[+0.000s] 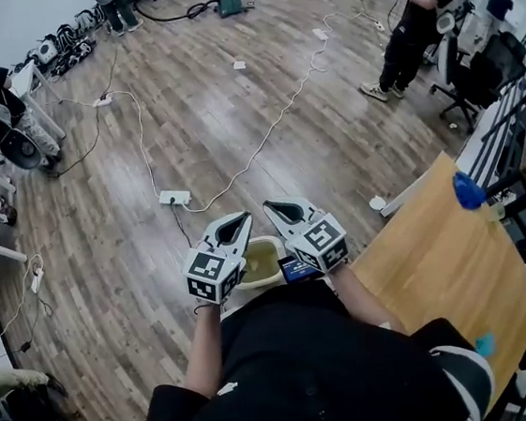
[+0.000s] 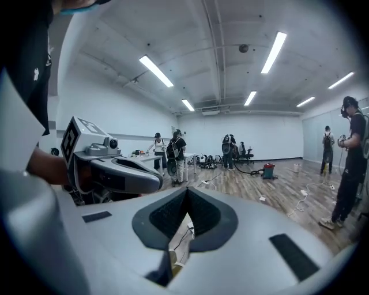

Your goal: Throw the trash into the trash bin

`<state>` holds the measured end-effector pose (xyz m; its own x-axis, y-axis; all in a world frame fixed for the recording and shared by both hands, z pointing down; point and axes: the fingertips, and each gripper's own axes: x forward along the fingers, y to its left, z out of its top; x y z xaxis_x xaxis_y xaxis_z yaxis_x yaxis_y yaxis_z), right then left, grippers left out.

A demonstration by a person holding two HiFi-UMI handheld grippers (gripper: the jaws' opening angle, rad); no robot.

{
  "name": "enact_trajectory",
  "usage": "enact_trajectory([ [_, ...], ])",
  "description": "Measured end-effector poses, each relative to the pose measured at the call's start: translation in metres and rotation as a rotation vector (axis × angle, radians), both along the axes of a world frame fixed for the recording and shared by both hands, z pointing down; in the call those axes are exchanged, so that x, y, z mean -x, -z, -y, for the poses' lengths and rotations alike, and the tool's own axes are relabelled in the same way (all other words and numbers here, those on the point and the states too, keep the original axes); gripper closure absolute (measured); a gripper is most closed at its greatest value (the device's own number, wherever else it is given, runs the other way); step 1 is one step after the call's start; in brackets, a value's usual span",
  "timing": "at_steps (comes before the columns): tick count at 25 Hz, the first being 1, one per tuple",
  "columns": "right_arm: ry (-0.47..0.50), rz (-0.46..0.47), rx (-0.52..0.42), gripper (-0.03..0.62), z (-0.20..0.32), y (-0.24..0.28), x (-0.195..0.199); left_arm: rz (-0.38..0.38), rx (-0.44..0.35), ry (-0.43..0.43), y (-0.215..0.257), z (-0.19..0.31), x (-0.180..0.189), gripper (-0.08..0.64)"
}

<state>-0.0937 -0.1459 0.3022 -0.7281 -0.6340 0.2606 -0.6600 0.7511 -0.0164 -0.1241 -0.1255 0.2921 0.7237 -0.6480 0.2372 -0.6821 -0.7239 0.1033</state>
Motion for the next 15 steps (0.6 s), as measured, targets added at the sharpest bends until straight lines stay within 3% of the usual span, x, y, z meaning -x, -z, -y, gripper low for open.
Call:
enact_trajectory([
  [15,-0.037,0.019,-0.001,0.595,0.004,-0.001,-0.016,0.041,0.015,-0.053,-0.013,-0.002,-0.023,0.554],
])
